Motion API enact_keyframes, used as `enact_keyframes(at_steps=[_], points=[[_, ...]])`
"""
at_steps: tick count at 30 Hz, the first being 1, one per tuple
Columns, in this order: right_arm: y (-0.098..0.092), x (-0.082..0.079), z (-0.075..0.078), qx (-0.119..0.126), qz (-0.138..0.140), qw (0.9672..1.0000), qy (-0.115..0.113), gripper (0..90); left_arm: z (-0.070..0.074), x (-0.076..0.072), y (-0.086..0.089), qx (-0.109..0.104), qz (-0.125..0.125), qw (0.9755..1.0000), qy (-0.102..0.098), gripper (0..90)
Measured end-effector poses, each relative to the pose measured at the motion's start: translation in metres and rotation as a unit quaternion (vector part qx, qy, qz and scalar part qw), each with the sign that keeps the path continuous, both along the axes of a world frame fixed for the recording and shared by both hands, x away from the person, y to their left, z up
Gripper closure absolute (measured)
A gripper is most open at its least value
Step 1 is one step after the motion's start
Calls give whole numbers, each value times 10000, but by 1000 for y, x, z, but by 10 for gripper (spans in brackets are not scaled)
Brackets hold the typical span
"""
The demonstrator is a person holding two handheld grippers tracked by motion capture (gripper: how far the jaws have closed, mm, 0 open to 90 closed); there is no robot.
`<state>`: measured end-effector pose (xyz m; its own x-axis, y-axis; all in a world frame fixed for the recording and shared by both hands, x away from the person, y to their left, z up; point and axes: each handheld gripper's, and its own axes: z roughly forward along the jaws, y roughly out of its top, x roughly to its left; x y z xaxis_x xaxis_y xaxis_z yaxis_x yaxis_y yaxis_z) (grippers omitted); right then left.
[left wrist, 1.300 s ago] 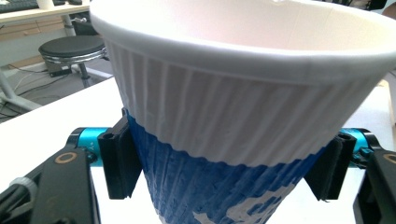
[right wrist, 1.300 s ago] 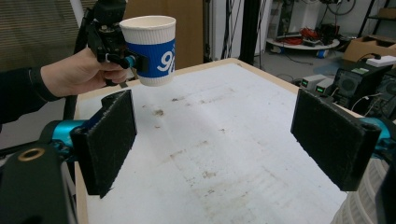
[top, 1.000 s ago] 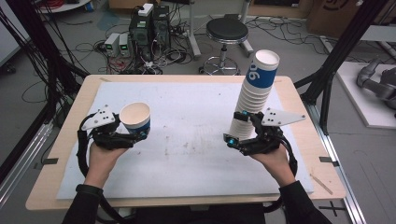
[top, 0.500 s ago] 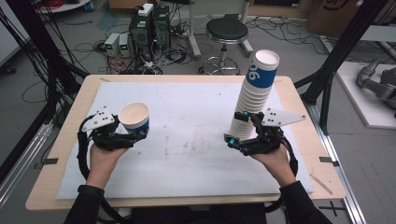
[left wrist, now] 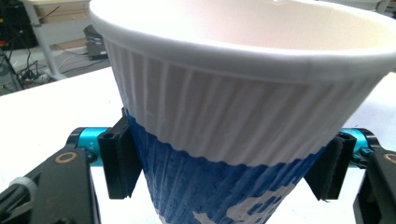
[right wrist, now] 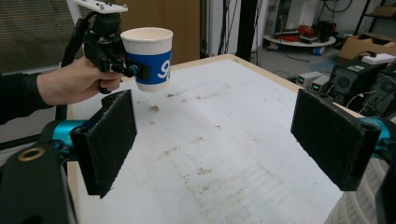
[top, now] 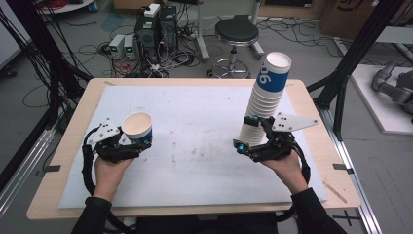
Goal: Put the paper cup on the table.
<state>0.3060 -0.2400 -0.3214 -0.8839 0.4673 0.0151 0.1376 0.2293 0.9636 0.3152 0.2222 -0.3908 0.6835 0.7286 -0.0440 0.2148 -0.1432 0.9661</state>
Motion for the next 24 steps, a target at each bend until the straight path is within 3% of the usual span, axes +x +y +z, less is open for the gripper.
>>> enact_keyframes(at_steps=[2,9,13,20,24], points=[[0,0,0,0,3,10000,18,144,-3,0,0,-55,43,10000,1,258],[4,0,-1,-66,43,10000,-6,145,-19,1,0,52,306,9995,-92,256],[4,0,-1,-78,48,10000,-7,145,-29,7,4,-97,366,9993,57,254],[5,0,-2,-96,54,9999,24,145,-40,18,1,-51,347,9991,223,251],[6,1,-4,-109,60,9999,26,145,-47,26,3,-70,491,9981,372,251]])
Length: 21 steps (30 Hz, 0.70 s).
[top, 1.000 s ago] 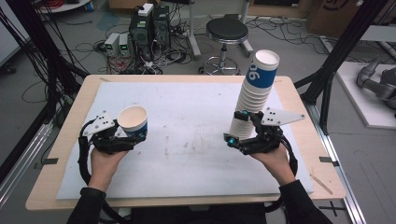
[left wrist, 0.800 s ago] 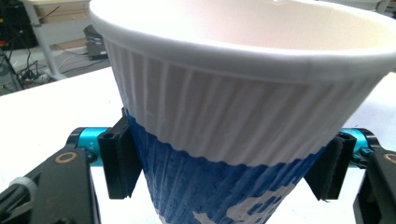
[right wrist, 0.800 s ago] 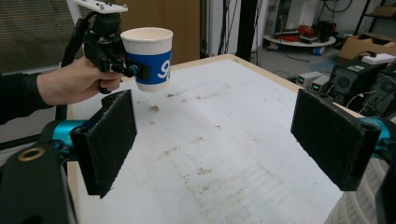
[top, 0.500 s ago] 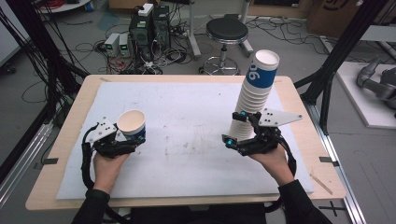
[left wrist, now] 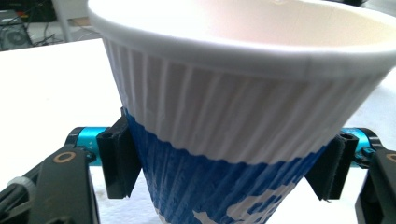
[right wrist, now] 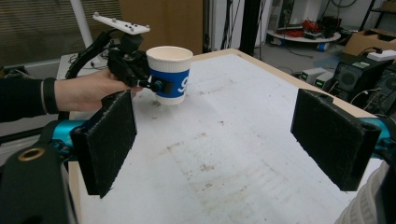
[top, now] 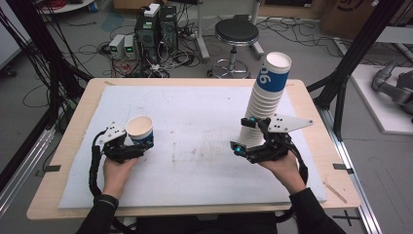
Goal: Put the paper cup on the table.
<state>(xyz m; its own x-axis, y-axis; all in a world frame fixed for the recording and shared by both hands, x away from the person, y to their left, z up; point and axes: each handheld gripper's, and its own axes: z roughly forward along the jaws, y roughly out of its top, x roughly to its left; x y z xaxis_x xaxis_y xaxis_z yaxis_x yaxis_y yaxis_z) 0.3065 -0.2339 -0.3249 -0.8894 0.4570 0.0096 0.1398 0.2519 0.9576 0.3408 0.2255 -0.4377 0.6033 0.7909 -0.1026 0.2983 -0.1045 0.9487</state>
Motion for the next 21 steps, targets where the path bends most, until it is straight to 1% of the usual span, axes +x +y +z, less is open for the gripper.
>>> enact_keyframes(at_steps=[2,3,4,7,8,9,10,12,15,18,19,21], points=[[0,0,0,6,1,10000,5,145,-3,3,1,-65,8,9999,83,250],[0,0,0,6,1,10000,8,145,-5,5,1,-15,25,9999,115,250],[0,0,0,6,1,10000,8,145,-5,6,1,37,17,9999,95,250],[0,0,0,12,-11,10000,17,145,-6,8,-1,51,-14,10000,58,250],[0,0,-1,-7,-2,10000,36,145,-7,9,-2,127,-15,9999,71,249],[0,0,-1,-7,-2,10000,36,145,-8,10,-3,151,-27,9998,107,249],[0,0,-1,-6,-5,10000,28,145,-9,11,-3,165,-30,9998,145,249],[1,0,-1,-19,3,10000,45,145,-10,13,-4,211,-41,9997,122,249],[1,0,-1,-2,-3,10000,50,145,-10,14,-5,261,-7,9995,155,249],[1,1,-2,-11,-4,10000,31,145,-10,15,-6,265,0,9995,178,249],[1,1,-3,-1,-7,10000,25,145,-10,15,-6,289,27,9994,193,249],[1,1,-4,-10,2,10000,56,145,-10,15,-7,444,41,9988,217,249]])
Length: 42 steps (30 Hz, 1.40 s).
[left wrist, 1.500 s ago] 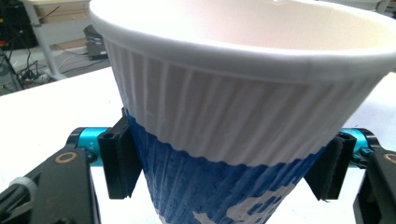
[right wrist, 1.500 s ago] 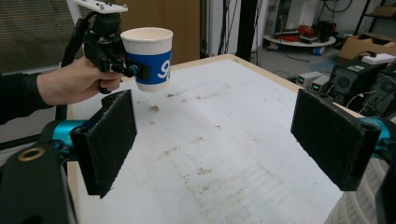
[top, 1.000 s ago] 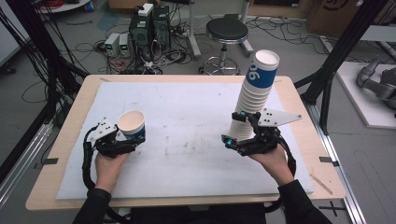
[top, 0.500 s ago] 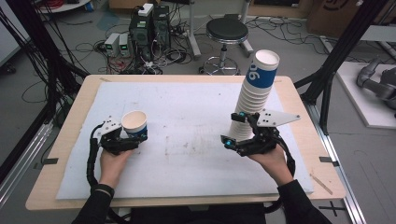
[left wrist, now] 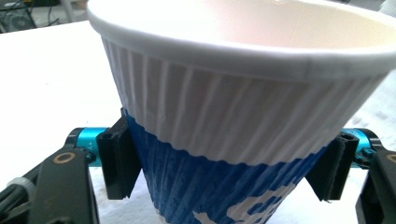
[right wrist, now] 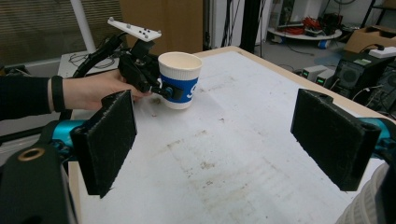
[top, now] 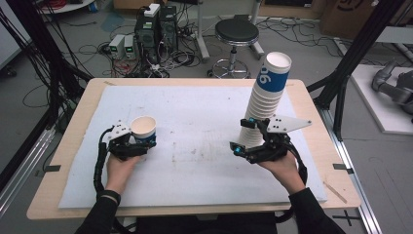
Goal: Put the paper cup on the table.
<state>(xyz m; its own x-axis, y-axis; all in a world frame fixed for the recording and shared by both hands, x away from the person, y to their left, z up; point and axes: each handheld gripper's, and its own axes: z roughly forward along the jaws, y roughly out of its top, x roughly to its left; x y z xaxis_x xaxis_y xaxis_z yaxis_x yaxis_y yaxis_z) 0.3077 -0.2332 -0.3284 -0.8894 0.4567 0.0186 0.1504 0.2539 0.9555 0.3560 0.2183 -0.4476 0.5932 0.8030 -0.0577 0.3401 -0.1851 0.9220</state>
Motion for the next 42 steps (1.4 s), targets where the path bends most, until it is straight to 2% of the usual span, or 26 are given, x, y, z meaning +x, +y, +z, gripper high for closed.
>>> enact_keyframes(at_steps=[11,14,22,24,29,34,38,40,42], points=[[1,0,0,4,14,10000,-19,145,0,0,-4,343,7,9992,225,243],[1,1,0,5,19,10000,-31,145,0,-1,-3,327,43,9991,275,241],[2,1,0,10,37,10000,-49,145,1,-3,-3,452,100,9982,386,218],[3,1,0,11,48,10000,-35,145,1,-3,-3,381,116,9983,429,212],[3,1,0,18,90,9999,-47,144,2,-5,-2,367,203,9978,523,160],[3,1,0,21,118,9999,-36,144,5,-8,-2,366,252,9974,572,144],[3,1,0,24,126,9999,-49,144,6,-11,-1,342,342,9955,819,144],[2,1,0,34,124,9999,-38,144,8,-13,1,391,394,9948,855,144],[2,0,0,41,118,9999,-11,145,10,-17,2,354,440,9943,908,144]])
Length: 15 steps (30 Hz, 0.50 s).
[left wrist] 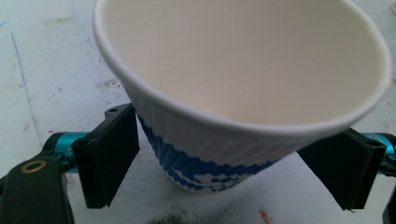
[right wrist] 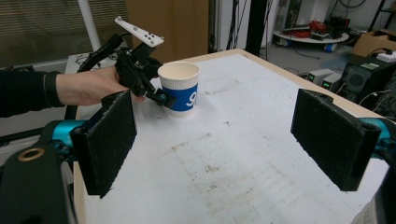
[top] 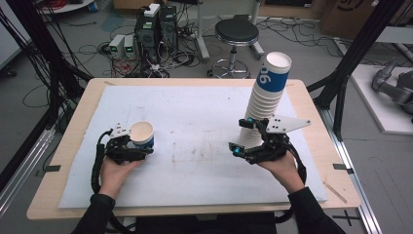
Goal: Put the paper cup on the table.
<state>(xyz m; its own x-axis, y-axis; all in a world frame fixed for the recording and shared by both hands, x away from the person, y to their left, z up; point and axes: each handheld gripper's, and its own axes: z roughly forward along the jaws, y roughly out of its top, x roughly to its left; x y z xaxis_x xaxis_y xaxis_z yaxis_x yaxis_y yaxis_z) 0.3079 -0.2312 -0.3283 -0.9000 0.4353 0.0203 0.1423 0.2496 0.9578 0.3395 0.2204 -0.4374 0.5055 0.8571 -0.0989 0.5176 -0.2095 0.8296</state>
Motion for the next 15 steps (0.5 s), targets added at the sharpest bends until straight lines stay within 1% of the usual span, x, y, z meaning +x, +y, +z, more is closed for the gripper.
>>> enact_keyframes(at_steps=[1,3,5,6,8,10,12,14,15], points=[[0,0,0,4,6,10000,0,144,1,-2,0,25,-13,10000,-12,144],[-1,0,0,6,1,10000,-10,144,3,-5,1,-2,-119,9999,25,144],[-2,0,0,31,-7,10000,-15,144,6,-10,2,51,-94,9999,39,143],[-2,0,0,33,-11,10000,4,144,7,-13,4,28,-95,9999,36,143],[-3,1,1,47,-11,10000,2,144,9,-17,6,-5,-48,10000,3,143],[-4,1,1,58,4,10000,20,144,11,-21,10,-35,3,10000,26,143],[-5,2,1,66,-6,10000,34,144,13,-24,15,-65,124,9999,-17,143],[-6,2,1,76,13,10000,40,144,15,-26,18,-118,130,9998,-32,143],[-6,2,1,78,2,10000,6,144,18,-28,19,-136,158,9997,-92,143]])
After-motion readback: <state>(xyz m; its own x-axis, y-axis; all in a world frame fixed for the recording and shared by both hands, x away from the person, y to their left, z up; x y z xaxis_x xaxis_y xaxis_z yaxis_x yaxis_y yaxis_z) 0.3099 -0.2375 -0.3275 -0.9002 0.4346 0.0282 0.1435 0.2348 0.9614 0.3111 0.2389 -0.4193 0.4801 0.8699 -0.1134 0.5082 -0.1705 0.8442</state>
